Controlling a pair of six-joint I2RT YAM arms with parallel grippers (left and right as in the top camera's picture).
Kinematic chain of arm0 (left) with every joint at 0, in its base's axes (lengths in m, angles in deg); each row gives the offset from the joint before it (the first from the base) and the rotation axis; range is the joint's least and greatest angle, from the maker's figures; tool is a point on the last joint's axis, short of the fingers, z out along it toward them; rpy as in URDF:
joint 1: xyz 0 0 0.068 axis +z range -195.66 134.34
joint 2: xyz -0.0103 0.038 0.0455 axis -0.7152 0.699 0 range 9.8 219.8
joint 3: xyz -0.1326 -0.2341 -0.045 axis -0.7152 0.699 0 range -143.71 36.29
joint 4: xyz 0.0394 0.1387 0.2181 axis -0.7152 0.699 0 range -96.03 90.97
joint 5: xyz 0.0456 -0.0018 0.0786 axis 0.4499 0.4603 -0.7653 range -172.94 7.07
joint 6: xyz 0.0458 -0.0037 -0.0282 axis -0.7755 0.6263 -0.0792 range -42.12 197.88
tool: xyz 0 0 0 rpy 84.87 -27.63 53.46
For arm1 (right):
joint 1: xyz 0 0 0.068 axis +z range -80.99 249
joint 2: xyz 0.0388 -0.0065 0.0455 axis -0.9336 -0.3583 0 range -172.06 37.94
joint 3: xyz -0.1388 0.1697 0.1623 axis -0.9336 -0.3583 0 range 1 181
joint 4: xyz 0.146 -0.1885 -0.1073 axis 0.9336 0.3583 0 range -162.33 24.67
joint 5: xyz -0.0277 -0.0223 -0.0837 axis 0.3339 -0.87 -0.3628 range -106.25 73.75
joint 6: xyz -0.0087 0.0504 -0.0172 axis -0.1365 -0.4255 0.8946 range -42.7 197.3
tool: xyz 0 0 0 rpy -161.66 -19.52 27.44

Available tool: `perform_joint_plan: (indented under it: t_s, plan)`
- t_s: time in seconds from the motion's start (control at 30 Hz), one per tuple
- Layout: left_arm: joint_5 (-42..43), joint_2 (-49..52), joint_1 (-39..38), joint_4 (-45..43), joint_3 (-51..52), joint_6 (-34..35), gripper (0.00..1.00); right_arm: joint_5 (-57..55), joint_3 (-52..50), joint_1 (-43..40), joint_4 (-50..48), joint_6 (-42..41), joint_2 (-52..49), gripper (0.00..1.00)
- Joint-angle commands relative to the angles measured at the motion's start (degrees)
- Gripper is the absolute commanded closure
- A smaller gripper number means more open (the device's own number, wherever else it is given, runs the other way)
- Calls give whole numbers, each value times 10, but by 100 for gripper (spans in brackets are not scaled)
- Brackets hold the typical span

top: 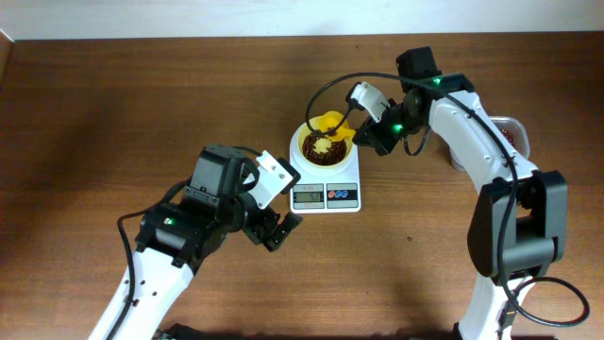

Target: Scoop item into bowl and weigh 50g on scale

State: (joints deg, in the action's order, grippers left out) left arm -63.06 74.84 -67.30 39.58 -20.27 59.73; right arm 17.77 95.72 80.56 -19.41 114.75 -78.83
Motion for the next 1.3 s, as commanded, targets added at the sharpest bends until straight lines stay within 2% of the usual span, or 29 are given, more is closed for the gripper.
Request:
perform_joint_plan:
  t_s: [0.0, 0.93, 1.17, 1.27]
  plan:
    - [-2, -7, -1, -1, 3, 4, 1, 18, 9, 0, 14, -4, -8, 96]
    - [-2, -7, -1, -1, 3, 4, 1, 35, 21, 13, 45, 9, 26, 96]
    - [-2, -7, -1, -1, 3, 4, 1, -9, 38, 32, 46, 28, 26, 96]
    - [-2, -7, -1, -1, 3, 4, 1, -63, 43, 47, 39, 67, 26, 96]
